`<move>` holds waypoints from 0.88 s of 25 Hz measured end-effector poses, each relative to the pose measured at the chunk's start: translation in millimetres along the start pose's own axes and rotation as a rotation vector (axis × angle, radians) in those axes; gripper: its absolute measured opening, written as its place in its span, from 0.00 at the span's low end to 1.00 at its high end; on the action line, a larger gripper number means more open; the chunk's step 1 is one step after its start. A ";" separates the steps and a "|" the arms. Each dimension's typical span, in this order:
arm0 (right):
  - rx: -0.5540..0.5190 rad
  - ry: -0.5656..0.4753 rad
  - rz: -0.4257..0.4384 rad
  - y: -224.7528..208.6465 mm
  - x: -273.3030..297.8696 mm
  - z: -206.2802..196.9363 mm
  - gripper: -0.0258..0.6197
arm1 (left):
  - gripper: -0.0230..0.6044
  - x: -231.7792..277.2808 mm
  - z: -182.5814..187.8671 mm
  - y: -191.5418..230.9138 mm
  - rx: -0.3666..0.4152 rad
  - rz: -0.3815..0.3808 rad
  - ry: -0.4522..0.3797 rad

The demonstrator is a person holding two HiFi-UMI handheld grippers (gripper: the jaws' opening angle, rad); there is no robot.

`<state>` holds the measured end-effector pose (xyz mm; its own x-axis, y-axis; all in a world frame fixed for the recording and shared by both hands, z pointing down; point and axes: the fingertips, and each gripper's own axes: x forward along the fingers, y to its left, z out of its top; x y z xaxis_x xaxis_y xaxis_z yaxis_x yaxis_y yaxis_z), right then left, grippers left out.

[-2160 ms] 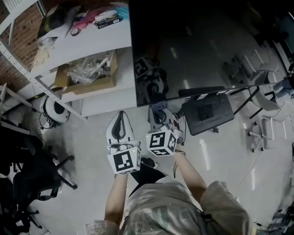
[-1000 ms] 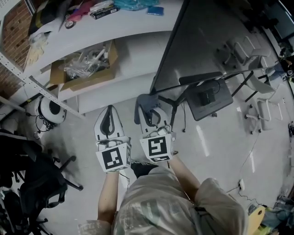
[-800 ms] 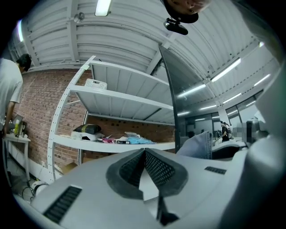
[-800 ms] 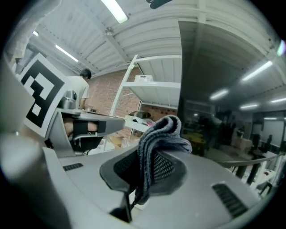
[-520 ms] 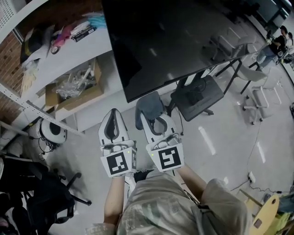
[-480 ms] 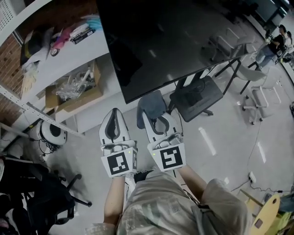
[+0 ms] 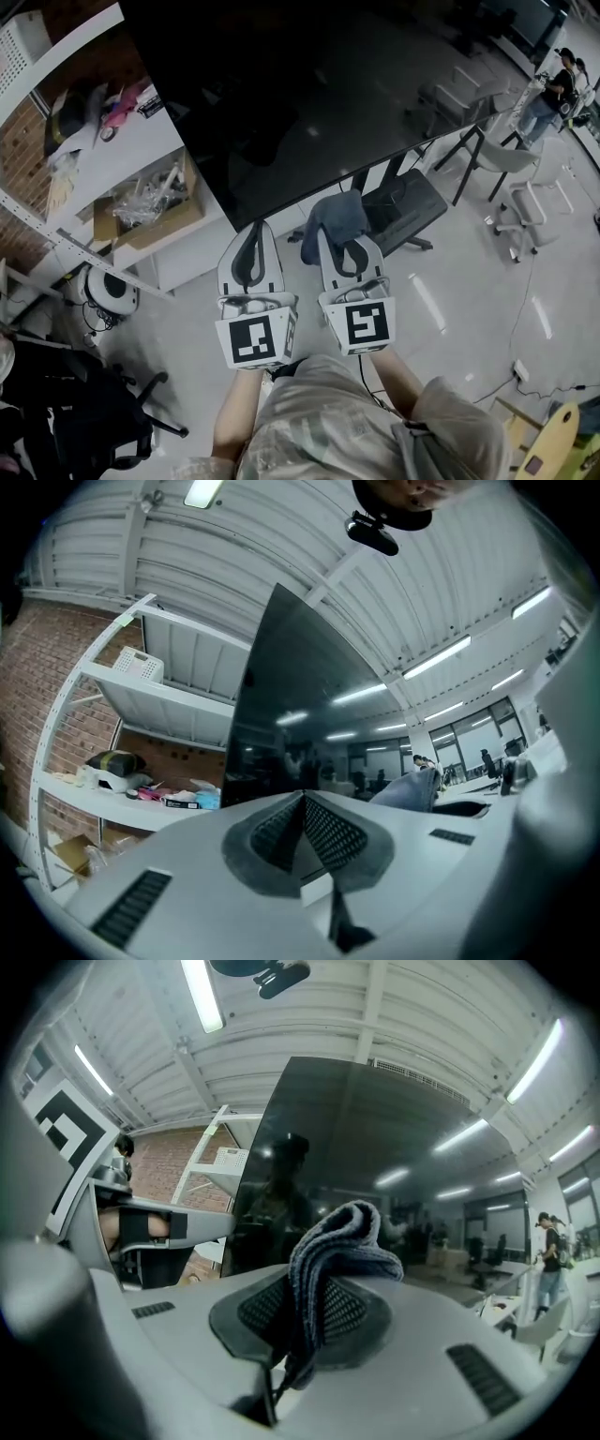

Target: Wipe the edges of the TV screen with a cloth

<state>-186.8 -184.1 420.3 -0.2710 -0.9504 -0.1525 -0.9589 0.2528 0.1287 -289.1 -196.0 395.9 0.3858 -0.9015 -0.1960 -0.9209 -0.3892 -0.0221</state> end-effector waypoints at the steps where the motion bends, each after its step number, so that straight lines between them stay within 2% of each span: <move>1: 0.000 0.007 -0.003 -3.4 -2.4 -1.8 0.12 | 0.06 2.0 -0.7 -4.0 -0.013 -0.002 0.002; 4: -0.003 0.021 -0.011 -13.3 -7.9 -5.2 0.12 | 0.06 10.2 -5.7 -16.0 -0.041 -0.007 0.004; 8: 0.027 0.026 -0.020 -25.0 -13.1 -9.1 0.12 | 0.06 20.4 -16.2 -38.3 -0.016 -0.035 -0.003; 14: 0.024 0.073 -0.048 -47.0 -21.2 -26.2 0.12 | 0.06 28.7 -26.1 -63.0 -0.046 -0.080 0.028; 22: 0.016 0.063 -0.049 -46.4 -21.4 -18.8 0.12 | 0.06 31.3 -31.8 -68.1 -0.054 -0.092 0.054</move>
<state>-134.9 -178.9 436.0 -0.2182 -0.9712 -0.0958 -0.9723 0.2079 0.1067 -212.5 -203.8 422.4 0.4723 -0.8698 -0.1425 -0.8776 -0.4791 0.0155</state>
